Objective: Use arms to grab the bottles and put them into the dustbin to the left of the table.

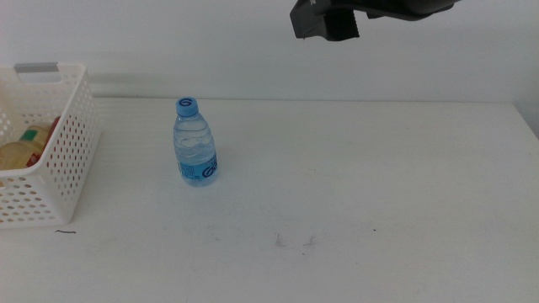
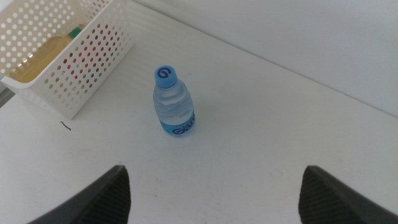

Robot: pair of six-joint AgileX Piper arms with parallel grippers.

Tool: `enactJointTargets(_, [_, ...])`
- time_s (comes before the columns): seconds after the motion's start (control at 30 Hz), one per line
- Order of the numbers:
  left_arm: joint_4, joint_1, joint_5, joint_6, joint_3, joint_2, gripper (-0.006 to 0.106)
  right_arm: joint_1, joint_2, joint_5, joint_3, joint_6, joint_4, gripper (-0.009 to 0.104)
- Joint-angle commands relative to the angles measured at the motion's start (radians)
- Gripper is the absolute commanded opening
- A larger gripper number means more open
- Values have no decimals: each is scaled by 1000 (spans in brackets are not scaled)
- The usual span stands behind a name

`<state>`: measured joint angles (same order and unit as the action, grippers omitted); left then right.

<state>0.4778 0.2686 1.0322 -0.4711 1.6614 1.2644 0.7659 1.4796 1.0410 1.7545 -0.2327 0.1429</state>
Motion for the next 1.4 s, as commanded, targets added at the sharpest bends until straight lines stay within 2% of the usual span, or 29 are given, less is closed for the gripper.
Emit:
enactJointTargets(0.0, [8,1,-13,0,-4,-8,94,-8,-5,-1,0,-7,7,89])
enactJointTargets(0.13, [8,1,-13,0,-4,-8,94,-8,-5,-1,0,-7,8,89])
enactJointTargets(0.2, [-107,3,-21,0,-21,-8,94,-8,-5,-1,0,-7,8,88])
enactJointTargets(0.27, [-182,28,-117,28,-97,-36,94,-8,-5,-1,0,-7,8,88])
enactJointTargets(0.37, [-308,105,-373,157,-315,-120,94,-8,-7,-1,0,-7,8,88])
enactJointTargets(0.47, [-473,167,-755,339,-612,-207,94,-8,-7,-1,0,-7,8,88])
enactJointTargets(0.53, [-532,174,-1032,438,-827,-229,94,-8,-7,-1,0,-7,8,88])
enactJointTargets(0.6, [-522,163,-1286,494,-1003,-214,94,-8,-7,-1,0,-7,8,88])
enactJointTargets(0.67, [-484,152,-1429,509,-1119,-187,94,-8,-7,-1,0,-7,8,88])
enactJointTargets(0.9, [-363,148,-1493,492,-1277,-57,94,-8,-7,-1,0,-7,8,88])
enactJointTargets(1.13, [-379,116,-1717,480,-1278,162,94,-8,-7,-1,0,-7,8,88])
enactJointTargets(1.37, [-478,57,-2050,556,-1264,426,94,-8,-7,-1,0,-7,8,88])
